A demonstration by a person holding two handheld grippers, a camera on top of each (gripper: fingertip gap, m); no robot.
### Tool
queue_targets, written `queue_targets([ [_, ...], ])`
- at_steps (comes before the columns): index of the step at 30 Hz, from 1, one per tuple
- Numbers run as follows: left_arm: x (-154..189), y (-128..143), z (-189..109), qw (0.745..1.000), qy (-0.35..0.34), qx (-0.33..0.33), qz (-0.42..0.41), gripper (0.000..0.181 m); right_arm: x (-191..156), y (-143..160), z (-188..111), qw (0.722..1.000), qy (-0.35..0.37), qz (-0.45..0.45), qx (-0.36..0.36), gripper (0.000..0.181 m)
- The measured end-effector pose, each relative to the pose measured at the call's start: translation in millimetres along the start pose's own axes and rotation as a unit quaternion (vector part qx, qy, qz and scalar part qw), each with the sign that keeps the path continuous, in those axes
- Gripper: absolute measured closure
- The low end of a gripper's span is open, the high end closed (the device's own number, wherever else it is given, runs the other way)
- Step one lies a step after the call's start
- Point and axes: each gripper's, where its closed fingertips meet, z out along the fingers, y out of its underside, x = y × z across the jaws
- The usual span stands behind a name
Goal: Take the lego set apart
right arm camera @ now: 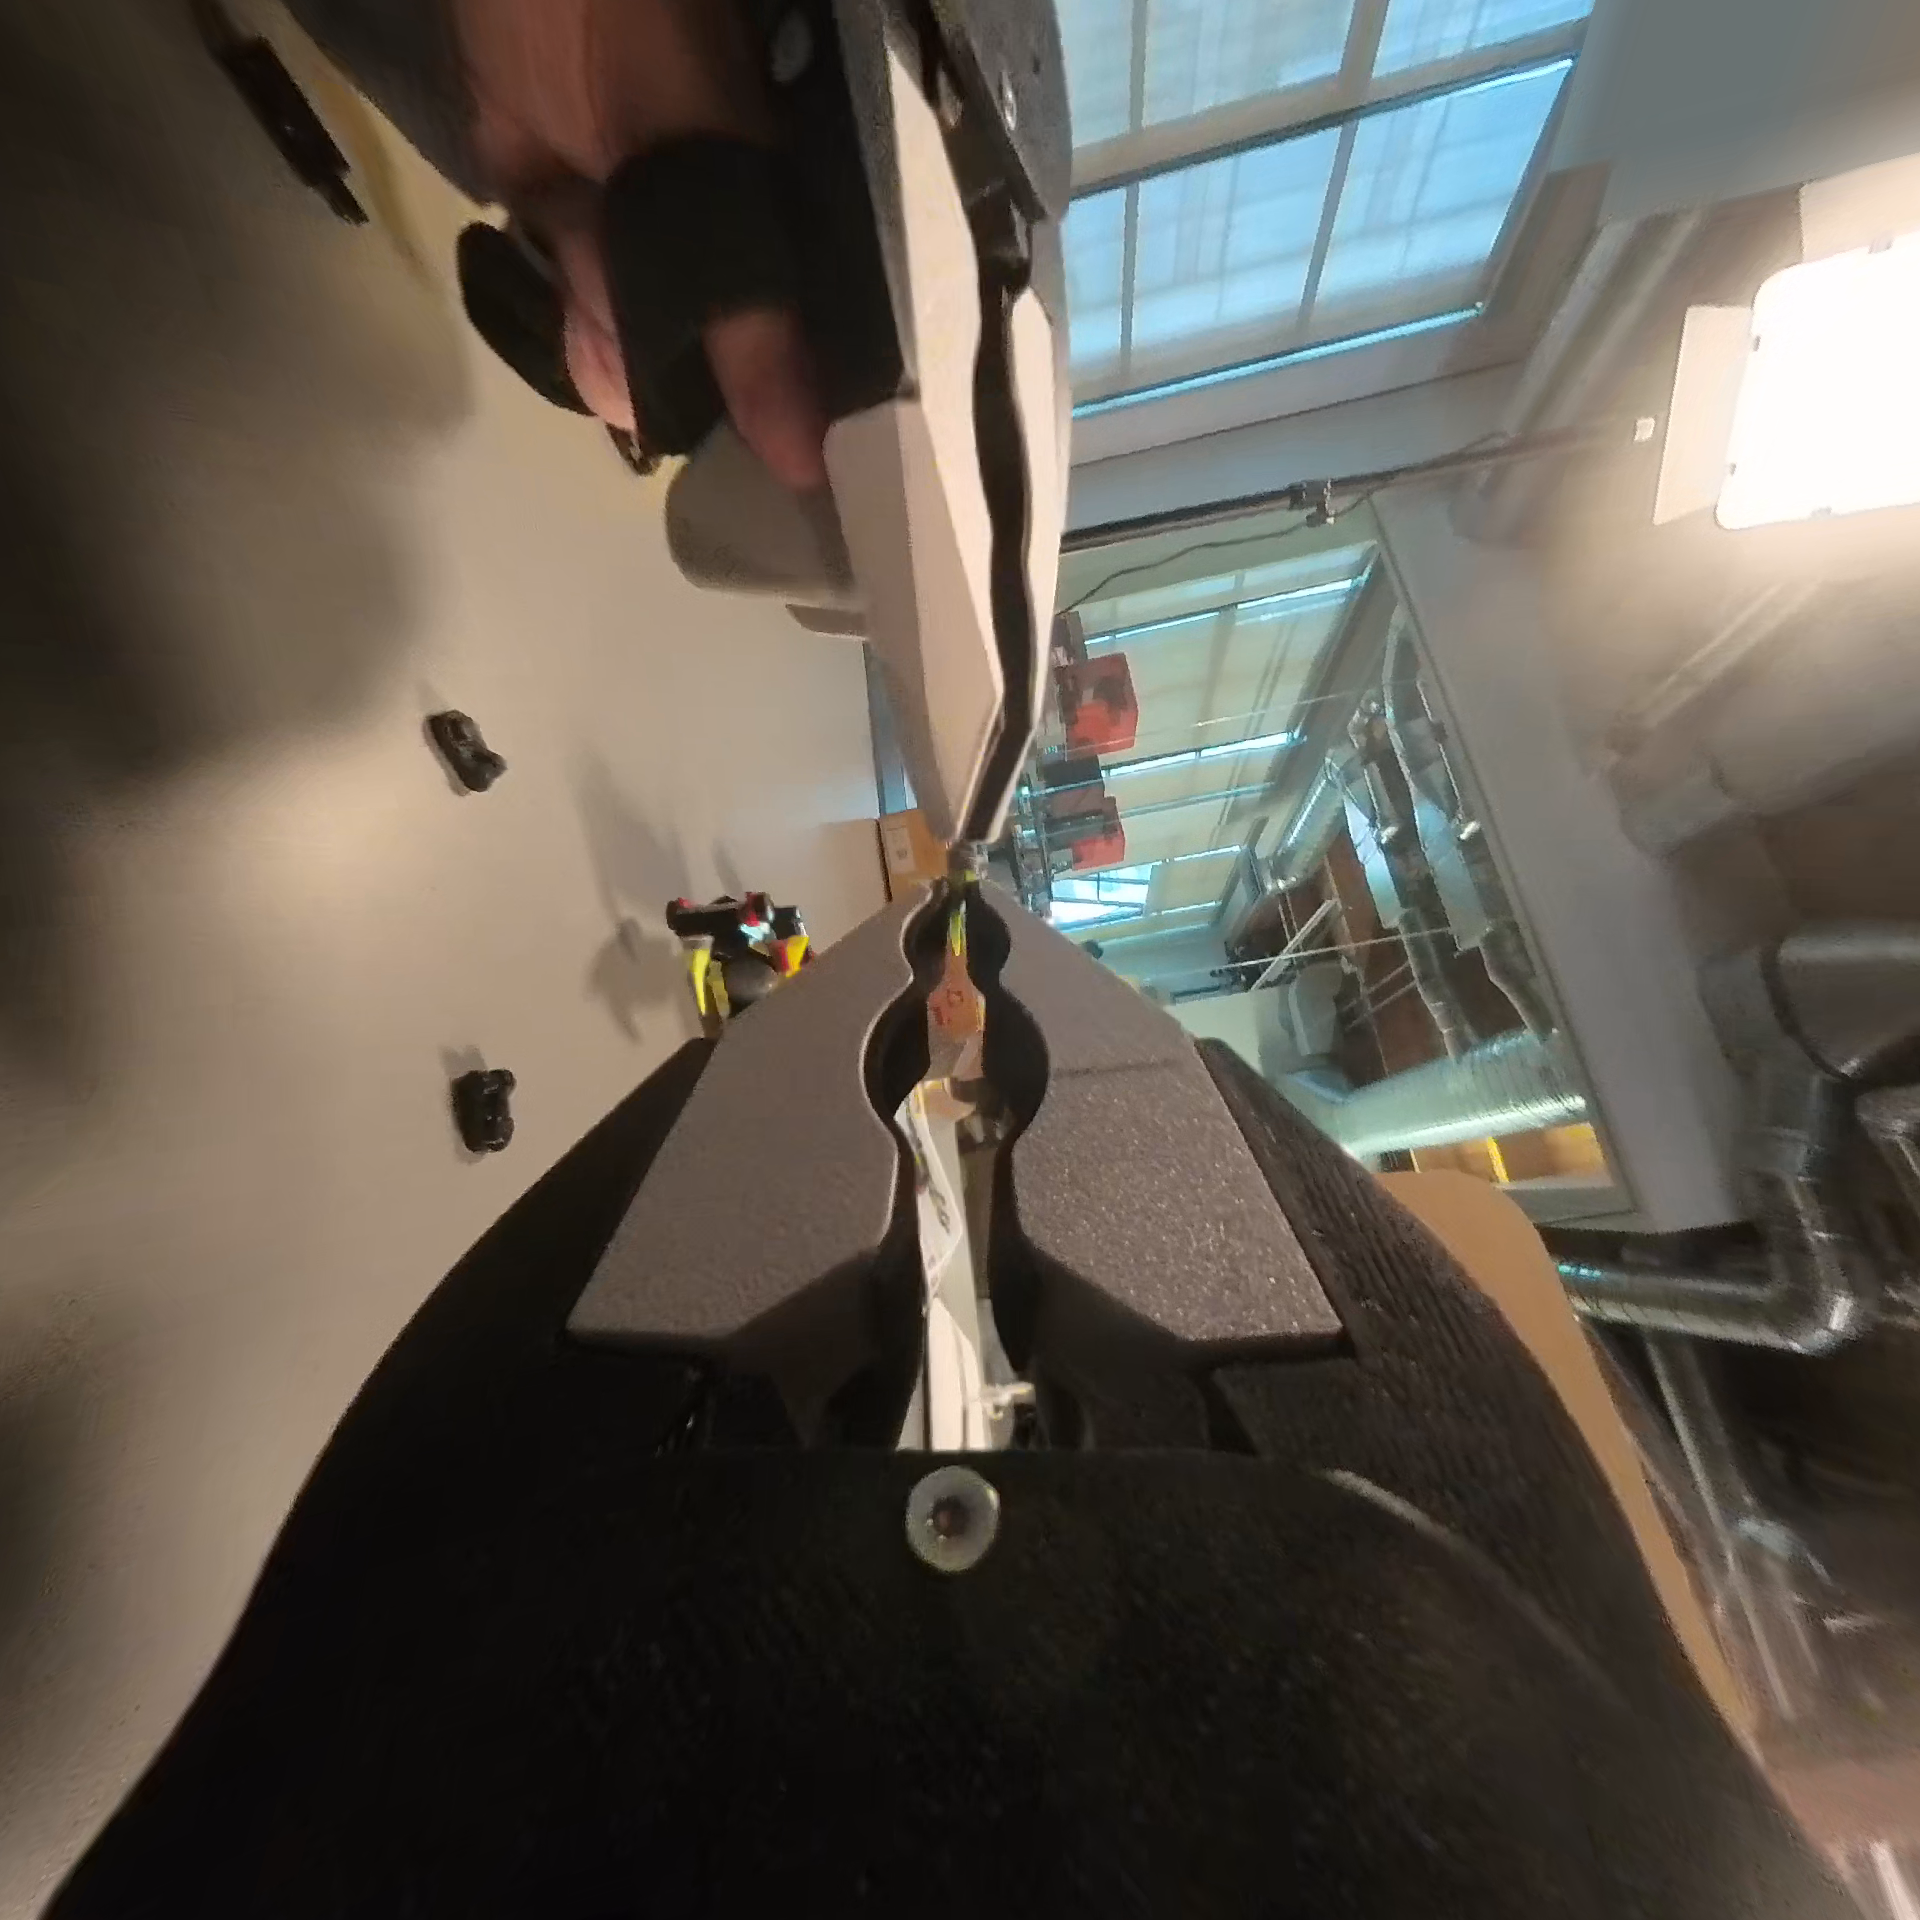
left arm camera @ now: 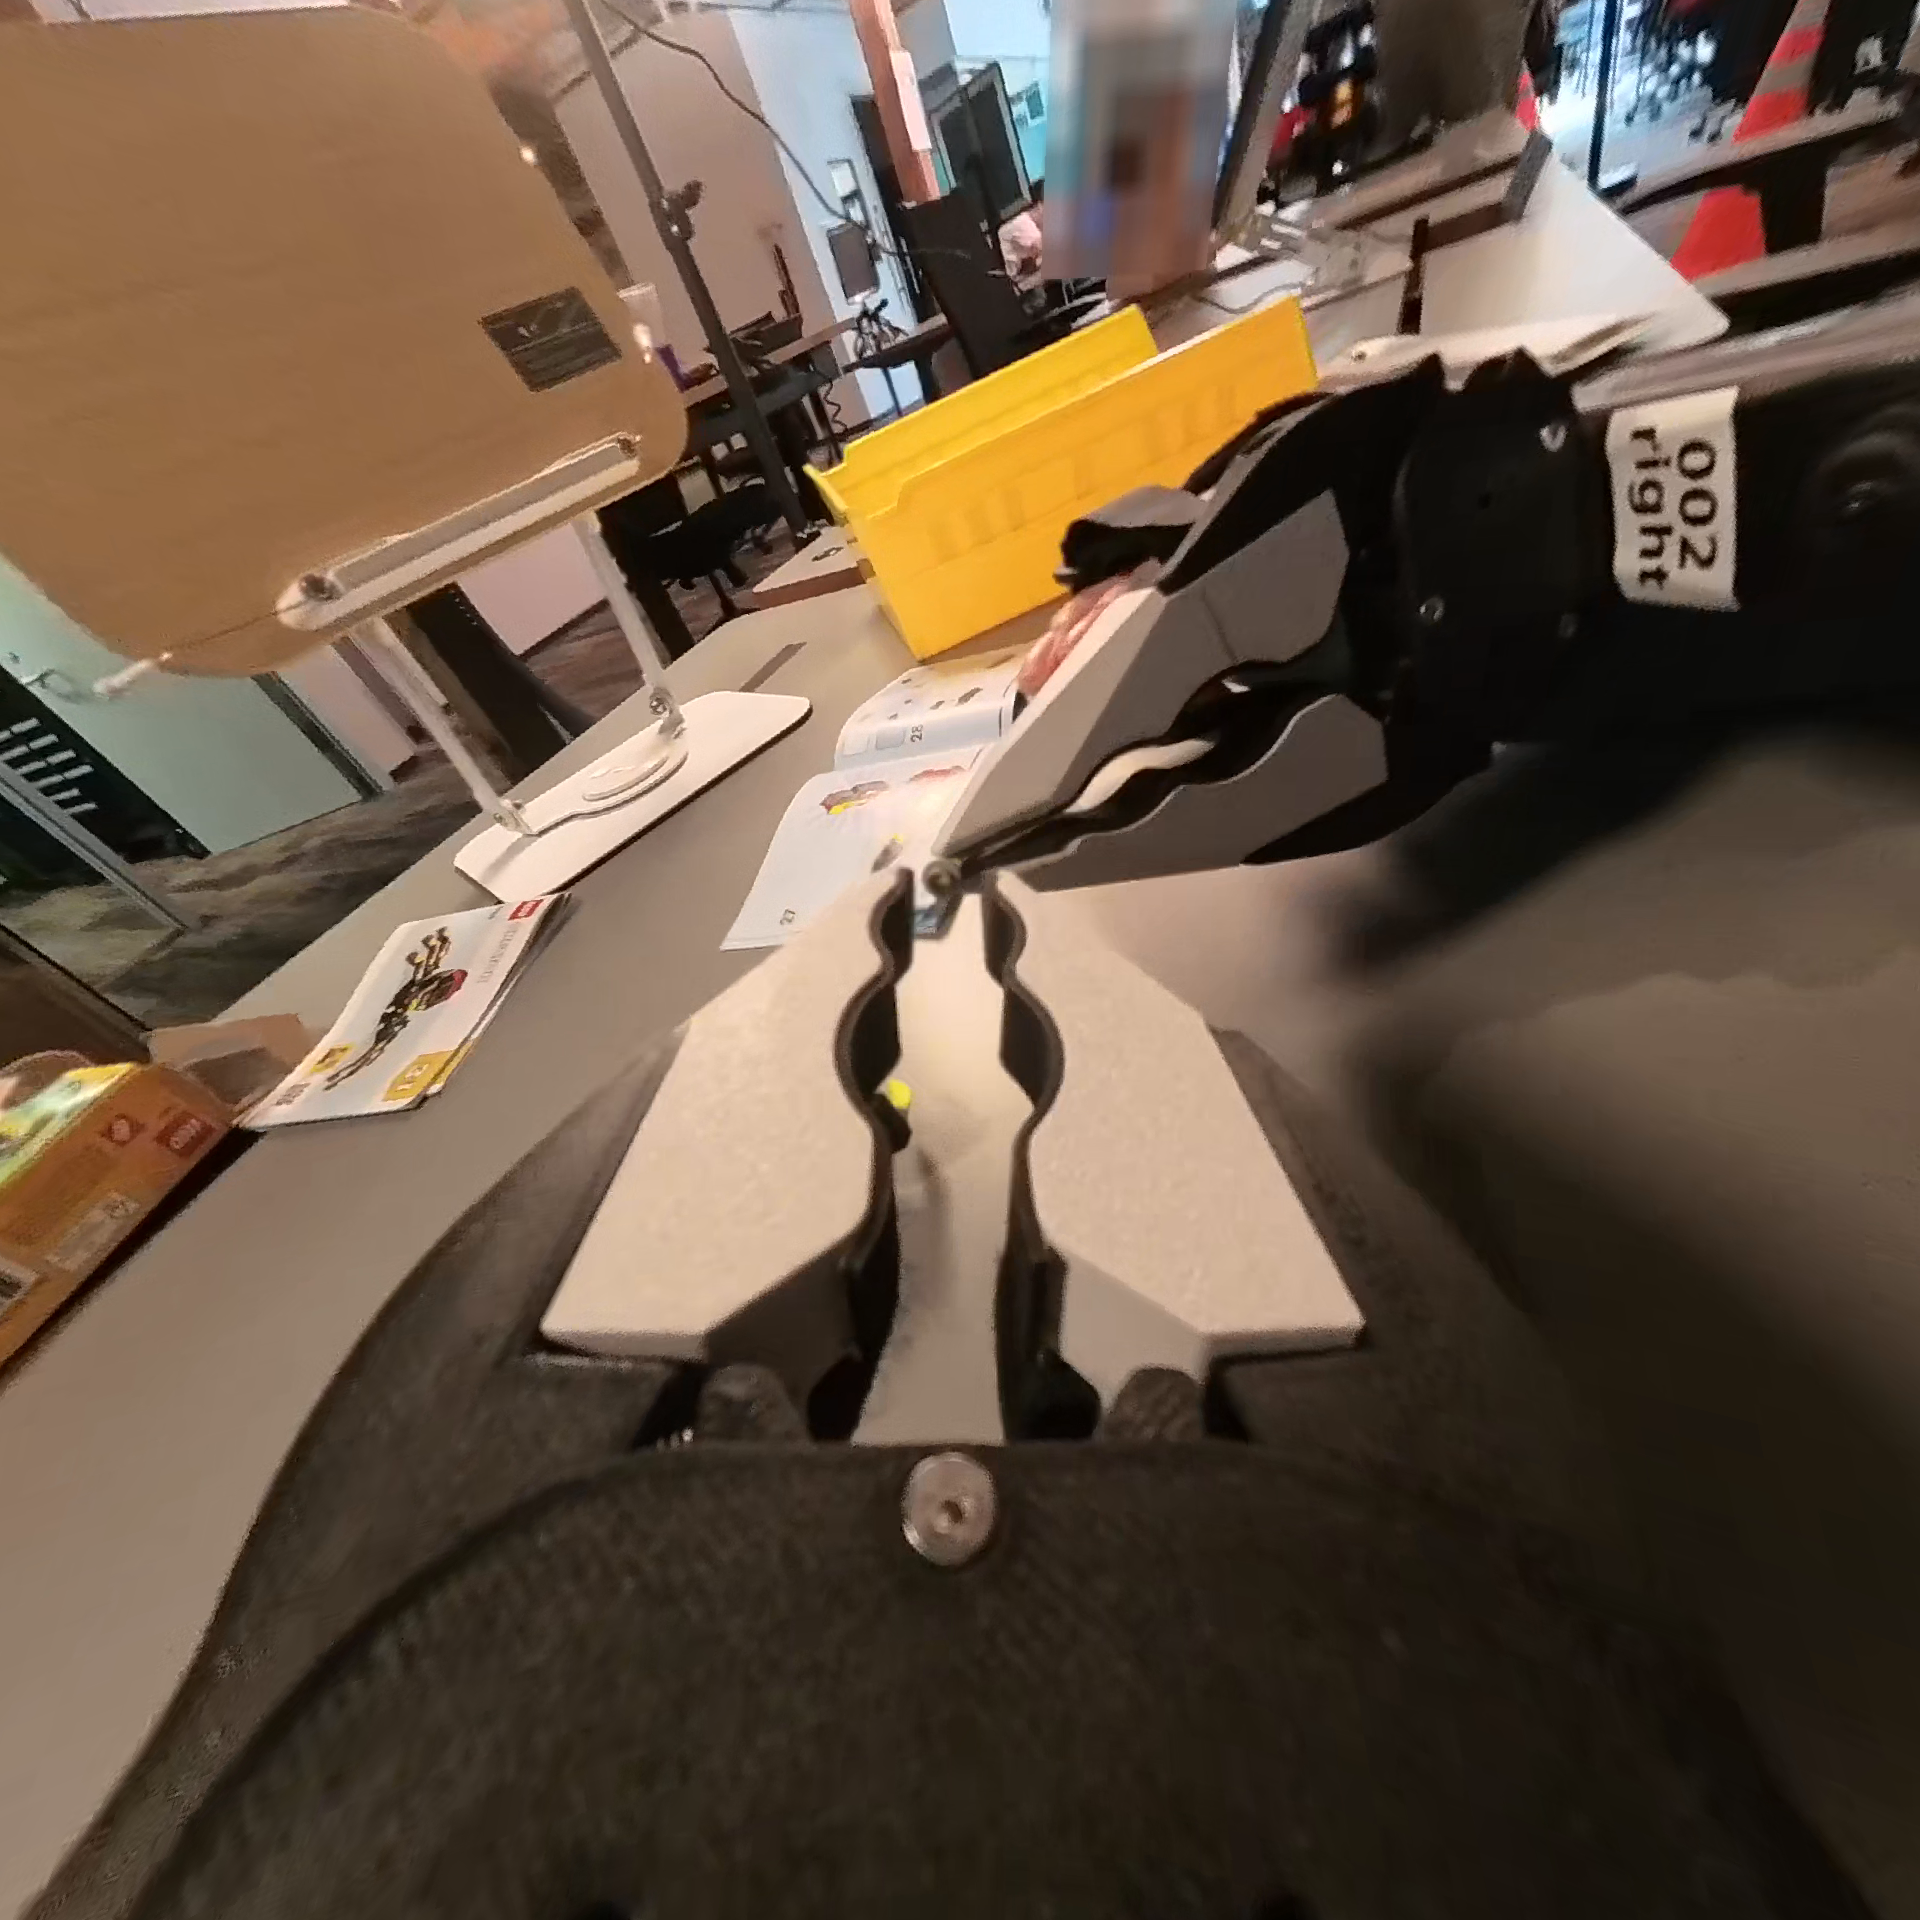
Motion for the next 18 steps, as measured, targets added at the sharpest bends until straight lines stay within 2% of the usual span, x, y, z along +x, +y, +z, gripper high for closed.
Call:
queue_targets([
  [3,2,1,1,1.000,-0.005,-0.008,0.017,0.177,-2,-2,-1,1.000,-0.002,-0.018,0.003,0.181],
  [8,4,2,2,1.000,0.015,-0.008,-0.016,0.166,-5,-5,-2,1.000,-0.008,-0.026,0.012,0.181],
  [10,5,4,2,1.000,0.022,-0.013,-0.019,0.174,-6,-6,-1,0.999,-0.009,-0.028,0.013,0.181],
  [12,4,6,2,0.999,0.024,-0.028,-0.021,0.174,-7,-5,0,1.000,-0.011,-0.027,0.010,0.181],
  [18,-11,10,1,0.997,-0.009,-0.039,-0.064,0.175,2,0,3,1.000,0.018,-0.012,-0.020,0.175],
])
